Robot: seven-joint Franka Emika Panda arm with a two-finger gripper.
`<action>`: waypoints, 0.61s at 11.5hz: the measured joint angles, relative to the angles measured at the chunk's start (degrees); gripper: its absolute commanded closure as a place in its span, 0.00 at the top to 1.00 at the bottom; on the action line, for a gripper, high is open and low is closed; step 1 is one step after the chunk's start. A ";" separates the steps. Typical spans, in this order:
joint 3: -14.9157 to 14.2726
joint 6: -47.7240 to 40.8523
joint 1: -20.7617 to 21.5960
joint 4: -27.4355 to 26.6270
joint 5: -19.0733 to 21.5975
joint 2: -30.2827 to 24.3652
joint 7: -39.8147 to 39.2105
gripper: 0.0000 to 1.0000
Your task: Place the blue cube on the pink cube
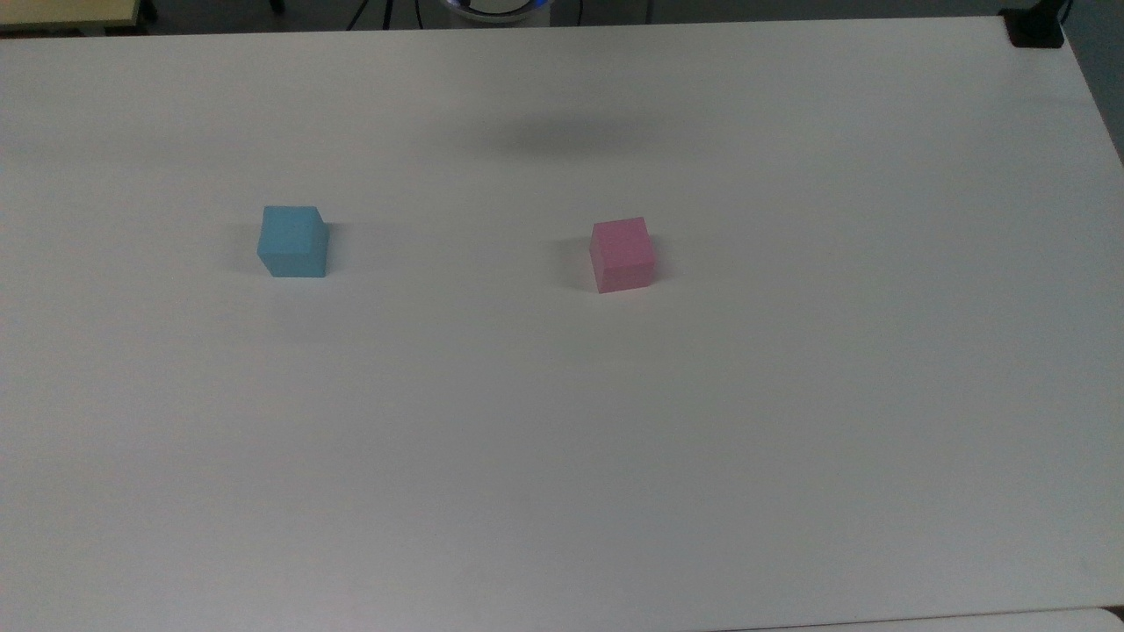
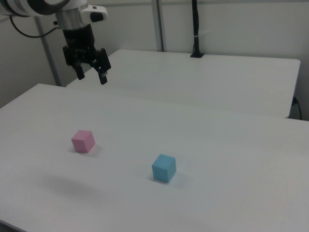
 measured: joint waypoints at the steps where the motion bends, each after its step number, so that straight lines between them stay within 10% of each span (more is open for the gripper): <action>1: 0.00 0.00 0.00 -0.14 0.00 0.00 0.00 1.00; 7: 0.00 -0.74 0.12 -0.19 0.15 0.00 0.23 1.00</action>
